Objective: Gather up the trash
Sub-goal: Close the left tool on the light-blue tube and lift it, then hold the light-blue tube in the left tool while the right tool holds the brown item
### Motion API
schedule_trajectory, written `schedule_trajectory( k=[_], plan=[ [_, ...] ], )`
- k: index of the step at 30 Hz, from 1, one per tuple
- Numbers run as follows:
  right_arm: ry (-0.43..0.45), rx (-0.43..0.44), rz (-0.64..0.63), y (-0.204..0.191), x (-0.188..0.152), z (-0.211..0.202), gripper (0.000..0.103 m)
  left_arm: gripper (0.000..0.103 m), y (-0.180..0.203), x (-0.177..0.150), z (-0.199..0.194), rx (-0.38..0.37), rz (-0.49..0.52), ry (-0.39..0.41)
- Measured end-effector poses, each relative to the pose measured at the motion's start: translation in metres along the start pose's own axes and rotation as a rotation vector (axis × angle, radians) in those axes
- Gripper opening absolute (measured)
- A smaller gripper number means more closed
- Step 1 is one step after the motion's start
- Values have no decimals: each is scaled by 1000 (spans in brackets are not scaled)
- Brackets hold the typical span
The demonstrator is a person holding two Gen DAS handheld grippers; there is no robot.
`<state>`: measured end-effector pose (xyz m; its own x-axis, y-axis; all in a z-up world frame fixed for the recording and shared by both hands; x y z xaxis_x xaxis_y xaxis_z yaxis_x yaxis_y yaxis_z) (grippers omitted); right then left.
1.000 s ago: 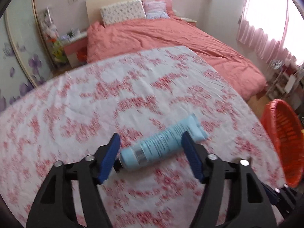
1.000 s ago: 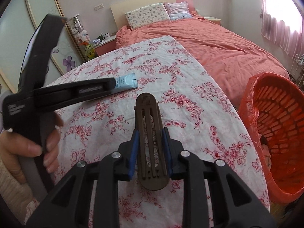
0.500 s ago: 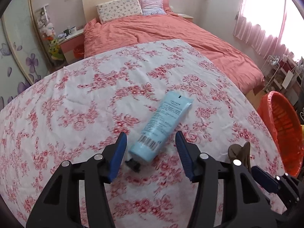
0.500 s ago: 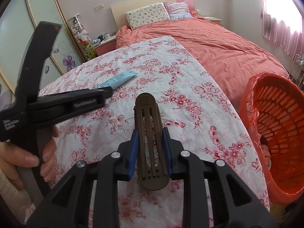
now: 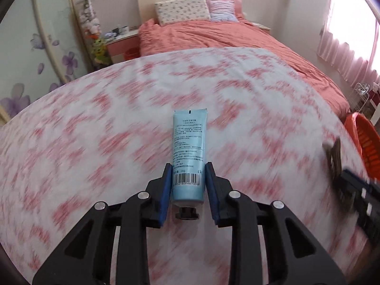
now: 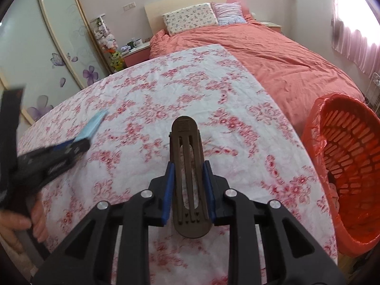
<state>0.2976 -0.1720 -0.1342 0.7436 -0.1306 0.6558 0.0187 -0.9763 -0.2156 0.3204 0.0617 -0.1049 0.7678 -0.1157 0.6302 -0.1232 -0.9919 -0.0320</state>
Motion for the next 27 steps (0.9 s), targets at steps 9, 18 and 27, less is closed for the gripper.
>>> schedule_trajectory(
  k=[9,18,27],
  plan=[
    [-3,-27,-19,-13,6,8,28,32,-20,-18,-14,16,-47,18],
    [-3,-59,-58,-16,5,10,30,34,-28,-21,-14,30,-88,34],
    [-18,-67,-55,-15,3,12,41,46,-28,-21,-13,38,-85,29]
  ],
)
Point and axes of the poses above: each gripper's, at about its wrist camera, not at the fingertips, and z roughly the way its jaws point, y to its right, x to its top, the point moved 4 cm from there along z, roughly the way its jaws point, and after that the axes turned 2 degrees about y, right-handed, at the moved point
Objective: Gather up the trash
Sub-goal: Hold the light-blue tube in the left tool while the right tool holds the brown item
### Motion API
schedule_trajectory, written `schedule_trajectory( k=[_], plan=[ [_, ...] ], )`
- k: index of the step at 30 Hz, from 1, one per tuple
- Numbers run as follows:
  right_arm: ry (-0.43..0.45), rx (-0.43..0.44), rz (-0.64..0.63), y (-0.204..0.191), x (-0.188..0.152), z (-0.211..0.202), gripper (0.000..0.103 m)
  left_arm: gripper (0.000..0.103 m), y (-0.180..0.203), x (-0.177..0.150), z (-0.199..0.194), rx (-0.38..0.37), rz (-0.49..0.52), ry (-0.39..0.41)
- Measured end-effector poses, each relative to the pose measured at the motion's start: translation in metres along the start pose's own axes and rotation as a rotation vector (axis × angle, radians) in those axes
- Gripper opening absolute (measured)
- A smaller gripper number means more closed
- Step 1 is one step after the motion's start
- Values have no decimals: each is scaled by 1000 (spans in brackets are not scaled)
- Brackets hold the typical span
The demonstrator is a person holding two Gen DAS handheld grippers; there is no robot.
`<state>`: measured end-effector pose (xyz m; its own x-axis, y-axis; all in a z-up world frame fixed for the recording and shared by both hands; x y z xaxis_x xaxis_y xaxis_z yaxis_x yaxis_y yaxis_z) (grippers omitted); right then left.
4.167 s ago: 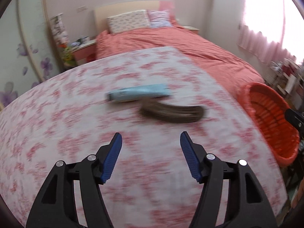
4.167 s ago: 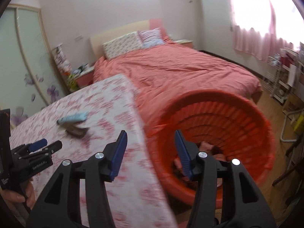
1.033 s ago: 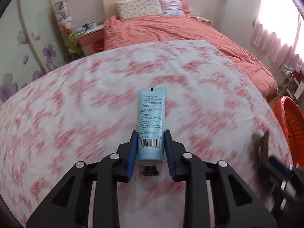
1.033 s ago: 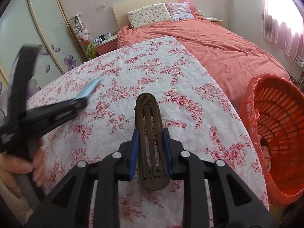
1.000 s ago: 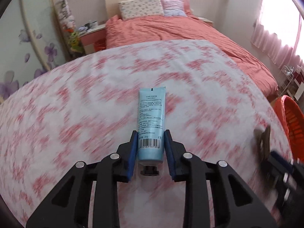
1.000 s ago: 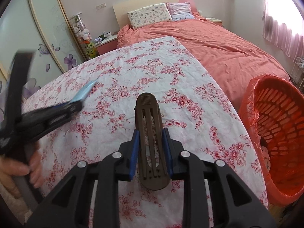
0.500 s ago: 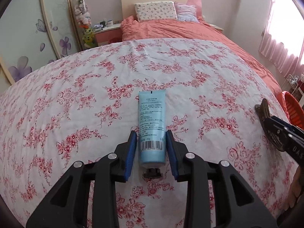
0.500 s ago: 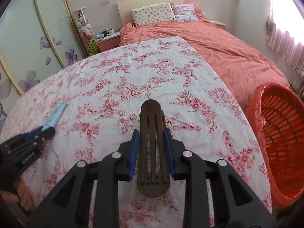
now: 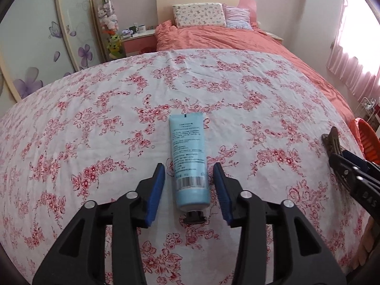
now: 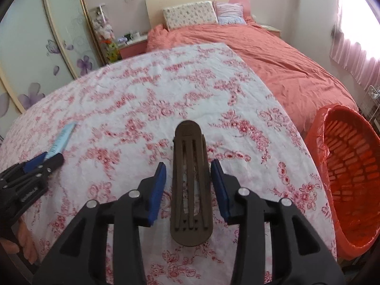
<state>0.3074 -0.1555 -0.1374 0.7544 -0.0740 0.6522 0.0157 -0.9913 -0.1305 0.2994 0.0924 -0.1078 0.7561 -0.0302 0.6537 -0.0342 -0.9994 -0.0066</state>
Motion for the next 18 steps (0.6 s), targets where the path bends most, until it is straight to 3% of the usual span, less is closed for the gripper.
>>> schedule_trajectory(
  k=[7,12,16,18],
  plan=[
    [-2,-16,-13,0,-1,1,41,47,-5,-1,-1,-4,-28,2],
    [5,46,40,8,0,0,41,49,-4,-1,0,-2,-21,0],
    [5,48,34,5,0,0,45,79,-1,-1,1,-45,-26,-8],
    [1,43,8,0,1,1,50,81,0,-1,2,-38,-22,-13]
  ],
)
Point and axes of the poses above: each gripper's, at about its wrist camera, not at the fingertips, and z roughly the way its jaws point, y to its right, x to its top, the point moved 4 cm from there along z, roughly the way its jaws point, and after that the axes turned 2 degrees about y, right-handed, at the moved point
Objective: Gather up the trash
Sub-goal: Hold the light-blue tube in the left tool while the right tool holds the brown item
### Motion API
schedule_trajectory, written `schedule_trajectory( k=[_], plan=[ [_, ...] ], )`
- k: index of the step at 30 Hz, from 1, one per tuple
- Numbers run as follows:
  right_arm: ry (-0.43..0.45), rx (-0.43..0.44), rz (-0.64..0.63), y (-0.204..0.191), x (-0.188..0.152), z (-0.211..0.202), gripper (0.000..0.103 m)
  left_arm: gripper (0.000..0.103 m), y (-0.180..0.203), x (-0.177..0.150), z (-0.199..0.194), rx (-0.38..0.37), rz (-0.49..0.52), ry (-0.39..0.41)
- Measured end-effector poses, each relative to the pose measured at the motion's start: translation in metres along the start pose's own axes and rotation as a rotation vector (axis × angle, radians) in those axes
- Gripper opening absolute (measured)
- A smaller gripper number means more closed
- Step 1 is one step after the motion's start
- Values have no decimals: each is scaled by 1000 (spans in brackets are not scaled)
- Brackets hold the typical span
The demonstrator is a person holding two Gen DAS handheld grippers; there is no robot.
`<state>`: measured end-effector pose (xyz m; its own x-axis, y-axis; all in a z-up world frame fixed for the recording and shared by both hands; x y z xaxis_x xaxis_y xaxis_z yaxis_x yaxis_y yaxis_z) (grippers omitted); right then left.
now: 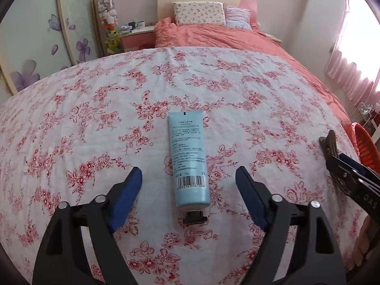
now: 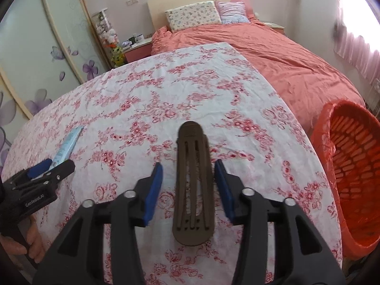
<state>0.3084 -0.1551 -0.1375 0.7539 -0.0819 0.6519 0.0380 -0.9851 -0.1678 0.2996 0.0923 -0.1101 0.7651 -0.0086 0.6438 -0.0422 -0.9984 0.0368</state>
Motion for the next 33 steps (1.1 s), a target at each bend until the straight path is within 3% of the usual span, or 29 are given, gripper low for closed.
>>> schedule_trajectory(
  k=[4,14,20,23,24,30,33],
  plan=[
    [-6,-55,-42,-9,3,5,51,93,0,-1,3,30,3,-18],
    [-3,-58,-30,-3,10,9,47,92,-8,1,5,57,9,-32],
    [-1,-67,-26,-1,11,9,44,68,-4,1,-1,20,-3,-12],
    [9,-49,9,4,11,8,35,59,1,-1,-4,12,3,-1],
    [10,-43,21,5,11,8,31,57,3,-1,-4,18,9,2],
    [4,-31,-10,-5,13,11,31,44,7,0,-3,40,6,15],
    [2,-27,-12,-7,13,12,33,44,7,0,-3,34,9,16]
  ],
)
Point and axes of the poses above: each gripper's, at about its wrist camera, not at the fingertips, and z roughly the way its jaws point, y to its right, x to its top, the point moved 4 cm from there along z, roughly the way its jaws point, and after that the axes turned 2 degrees about y, right-handed, at the moved point
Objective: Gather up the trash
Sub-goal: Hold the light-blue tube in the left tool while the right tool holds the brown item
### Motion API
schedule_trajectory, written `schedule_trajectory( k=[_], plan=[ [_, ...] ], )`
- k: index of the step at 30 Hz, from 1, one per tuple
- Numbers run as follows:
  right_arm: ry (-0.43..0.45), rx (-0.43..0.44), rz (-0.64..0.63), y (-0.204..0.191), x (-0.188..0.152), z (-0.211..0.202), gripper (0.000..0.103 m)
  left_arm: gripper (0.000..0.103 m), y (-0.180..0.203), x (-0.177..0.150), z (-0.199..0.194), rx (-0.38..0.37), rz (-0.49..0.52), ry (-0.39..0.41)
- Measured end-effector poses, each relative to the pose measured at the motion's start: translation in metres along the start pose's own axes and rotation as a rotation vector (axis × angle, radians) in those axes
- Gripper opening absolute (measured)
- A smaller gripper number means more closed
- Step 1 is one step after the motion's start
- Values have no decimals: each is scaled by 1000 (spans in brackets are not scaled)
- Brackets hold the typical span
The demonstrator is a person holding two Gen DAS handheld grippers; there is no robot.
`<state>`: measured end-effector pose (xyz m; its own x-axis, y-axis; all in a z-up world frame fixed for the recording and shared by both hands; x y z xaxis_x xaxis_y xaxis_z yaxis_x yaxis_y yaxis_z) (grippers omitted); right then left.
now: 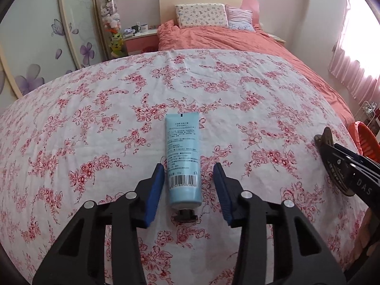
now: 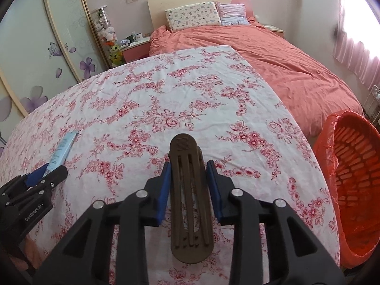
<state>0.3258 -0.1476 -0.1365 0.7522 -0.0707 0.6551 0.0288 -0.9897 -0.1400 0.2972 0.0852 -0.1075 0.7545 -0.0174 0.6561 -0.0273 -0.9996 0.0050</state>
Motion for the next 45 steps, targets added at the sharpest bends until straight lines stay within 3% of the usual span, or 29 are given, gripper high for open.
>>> schedule_trajectory(
  k=[6,8,16,19,45],
  plan=[
    [-5,-32,-36,-8,2,3,33,43,1,0,0,-9,-1,1],
    [-1,-18,-26,-5,1,1,32,37,-1,0,0,-16,-10,3],
    [-7,-24,-41,-1,-3,-2,33,37,-4,-1,-3,-34,-21,6],
    [-6,-31,-52,-2,-4,-2,32,28,-4,-2,-4,-42,-21,7],
    [86,33,6,10,7,-53,32,28,10,9,-35,-95,0,44]
  ],
)
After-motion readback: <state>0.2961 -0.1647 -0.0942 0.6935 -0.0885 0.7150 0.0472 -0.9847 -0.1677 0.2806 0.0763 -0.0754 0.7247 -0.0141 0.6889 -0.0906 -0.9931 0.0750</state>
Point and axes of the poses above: each gripper's, at about its wrist camera, not at the fingertips, and z roughly the way its jaws point, y to its right, x to its top, the point moved 4 cm from there along z, roughly the way its jaws point, and after that the axes turned 2 degrees about y, right-handed, at the moved point
